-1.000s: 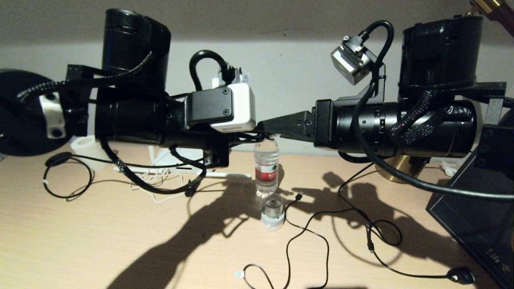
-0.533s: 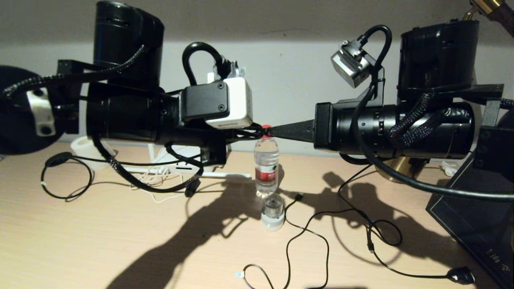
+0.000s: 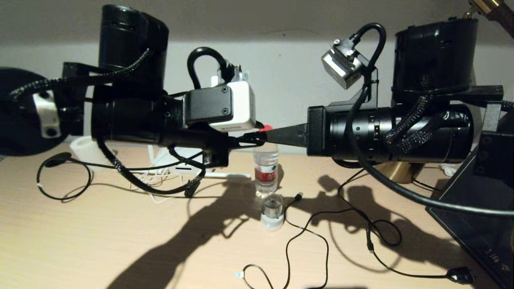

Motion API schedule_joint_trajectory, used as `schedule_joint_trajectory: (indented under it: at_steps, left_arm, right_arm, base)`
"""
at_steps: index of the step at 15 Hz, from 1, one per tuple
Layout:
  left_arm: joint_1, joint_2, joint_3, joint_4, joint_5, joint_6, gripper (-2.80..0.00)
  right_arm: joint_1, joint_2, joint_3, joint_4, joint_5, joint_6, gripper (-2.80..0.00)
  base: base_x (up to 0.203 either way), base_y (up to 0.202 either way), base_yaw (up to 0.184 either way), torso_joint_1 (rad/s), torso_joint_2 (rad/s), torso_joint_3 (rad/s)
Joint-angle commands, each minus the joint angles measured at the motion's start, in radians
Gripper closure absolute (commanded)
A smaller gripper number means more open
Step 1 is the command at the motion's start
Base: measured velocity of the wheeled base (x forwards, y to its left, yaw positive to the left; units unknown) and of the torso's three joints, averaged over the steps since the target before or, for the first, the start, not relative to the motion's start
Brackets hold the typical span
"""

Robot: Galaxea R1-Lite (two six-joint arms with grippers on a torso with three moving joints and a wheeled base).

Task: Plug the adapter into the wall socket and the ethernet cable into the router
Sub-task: Hand it to the other hand

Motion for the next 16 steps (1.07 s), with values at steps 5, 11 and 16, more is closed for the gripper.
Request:
schedule_joint_trajectory:
  at_steps: [5, 11, 16]
  left_arm:
    - [0.009, -0.027, 0.077, -0.158, -0.002, 0.014, -2.80]
    - [0.096, -0.035, 0.240, -0.532, -0.159, 0.014, -2.80]
    - [0.187, 0.001, 0.356, -0.817, -0.321, 0.014, -2.80]
  right_arm:
    - [-0.013, -0.005, 0.014, 0.001, -0.013, 0.042, 0.00]
    - [-0.057, 0.009, -0.076, -0.001, 0.054, 0.414, 0.00]
    - [-0.086, 0.026, -0.137, 0.003, 0.141, 0.618, 0.00]
  base:
    - [0.000, 0.000, 0.000, 0.000, 0.00, 0.000]
    - [0.000, 0.000, 0.000, 0.000, 0.00, 0.000]
    - [0.000, 0.000, 0.000, 0.000, 0.00, 0.000]
